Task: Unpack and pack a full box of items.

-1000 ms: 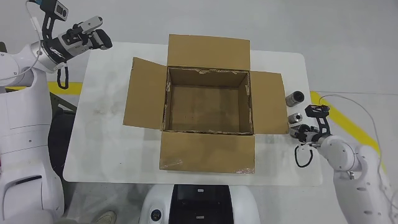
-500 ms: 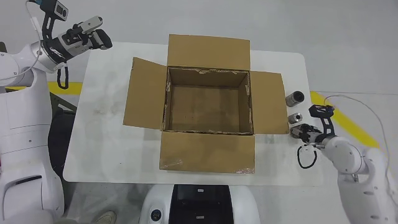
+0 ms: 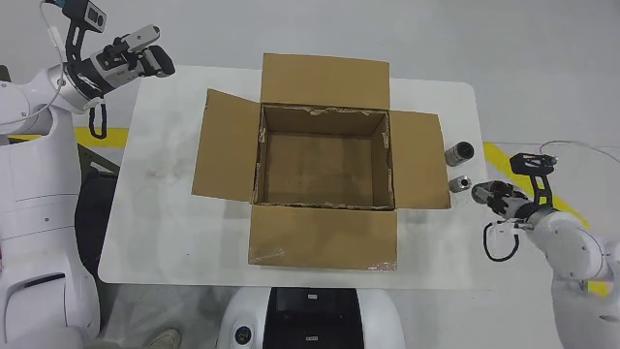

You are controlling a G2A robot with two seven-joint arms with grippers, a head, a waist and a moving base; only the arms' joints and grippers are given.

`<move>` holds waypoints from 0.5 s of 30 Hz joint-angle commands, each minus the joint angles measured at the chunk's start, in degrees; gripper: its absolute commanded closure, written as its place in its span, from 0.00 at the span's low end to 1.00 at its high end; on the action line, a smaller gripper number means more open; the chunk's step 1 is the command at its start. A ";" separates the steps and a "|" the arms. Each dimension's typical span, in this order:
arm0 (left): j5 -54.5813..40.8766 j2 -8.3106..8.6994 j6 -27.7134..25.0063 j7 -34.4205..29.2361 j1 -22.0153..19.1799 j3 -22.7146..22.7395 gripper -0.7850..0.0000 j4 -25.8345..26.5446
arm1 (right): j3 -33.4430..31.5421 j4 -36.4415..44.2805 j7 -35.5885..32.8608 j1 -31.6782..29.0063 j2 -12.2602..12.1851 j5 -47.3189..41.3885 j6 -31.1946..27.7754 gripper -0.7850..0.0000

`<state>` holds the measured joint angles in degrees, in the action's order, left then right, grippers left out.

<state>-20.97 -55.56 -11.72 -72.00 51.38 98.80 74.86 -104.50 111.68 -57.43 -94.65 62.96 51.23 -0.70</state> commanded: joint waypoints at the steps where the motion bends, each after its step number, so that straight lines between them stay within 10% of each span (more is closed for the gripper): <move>1: 0.00 0.00 0.00 0.00 0.00 0.00 0.00 0.00 | -1.18 1.70 0.41 -0.34 -0.08 -0.25 0.09 1.00; 15: 0.00 0.00 0.00 0.00 0.00 0.00 0.00 0.00 | -2.45 13.99 2.05 -0.14 -0.39 -5.02 -2.07 1.00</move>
<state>-20.97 -55.56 -11.72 -72.00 51.38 98.80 74.86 -107.56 125.20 -55.53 -95.19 62.59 46.49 -2.61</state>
